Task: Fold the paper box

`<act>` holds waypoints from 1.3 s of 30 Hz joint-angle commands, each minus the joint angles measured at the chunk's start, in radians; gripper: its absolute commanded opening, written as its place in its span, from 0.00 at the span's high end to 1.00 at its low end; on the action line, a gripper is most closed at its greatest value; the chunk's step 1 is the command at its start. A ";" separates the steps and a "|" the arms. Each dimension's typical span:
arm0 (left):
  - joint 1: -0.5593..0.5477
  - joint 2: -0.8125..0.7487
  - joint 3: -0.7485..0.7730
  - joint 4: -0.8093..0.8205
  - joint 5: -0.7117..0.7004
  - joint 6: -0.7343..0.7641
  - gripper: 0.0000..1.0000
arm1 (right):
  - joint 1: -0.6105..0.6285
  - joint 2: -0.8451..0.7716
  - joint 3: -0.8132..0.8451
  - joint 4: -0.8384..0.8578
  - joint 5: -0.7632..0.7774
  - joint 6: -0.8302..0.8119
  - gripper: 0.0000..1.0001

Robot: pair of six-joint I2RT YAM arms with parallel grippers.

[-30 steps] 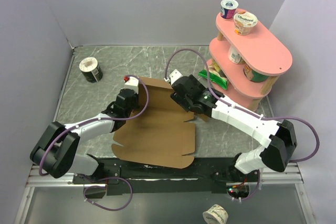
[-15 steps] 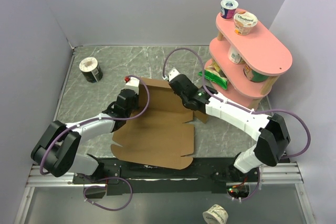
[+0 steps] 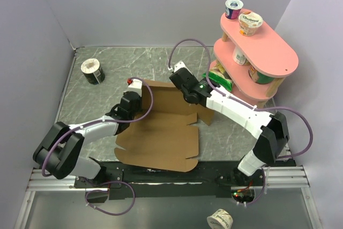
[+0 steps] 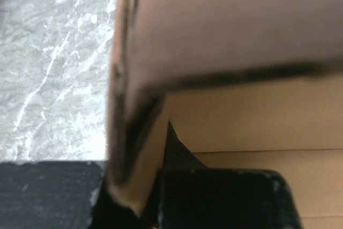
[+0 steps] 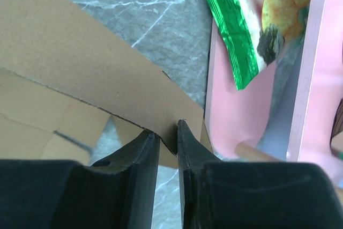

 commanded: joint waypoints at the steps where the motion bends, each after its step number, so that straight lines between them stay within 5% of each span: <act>1: -0.049 0.028 0.053 0.067 0.016 -0.062 0.99 | 0.004 0.054 0.119 0.010 -0.041 0.165 0.78; 11: -0.070 0.053 0.072 0.073 -0.019 -0.102 0.99 | 0.039 0.151 0.196 -0.048 0.066 0.170 0.74; 15: -0.069 0.073 0.079 0.064 -0.053 -0.070 0.99 | 0.038 0.128 0.174 -0.050 0.097 0.153 0.41; 18: -0.069 0.065 0.064 0.081 -0.035 -0.059 0.99 | 0.035 0.075 0.099 0.015 0.121 0.081 0.32; 32: -0.066 0.076 0.082 0.067 -0.018 -0.047 0.99 | -0.031 -0.077 -0.119 0.090 0.087 -0.040 0.22; 39: -0.064 0.077 0.082 0.064 -0.016 -0.038 0.99 | -0.057 -0.091 -0.137 0.093 0.072 -0.065 0.37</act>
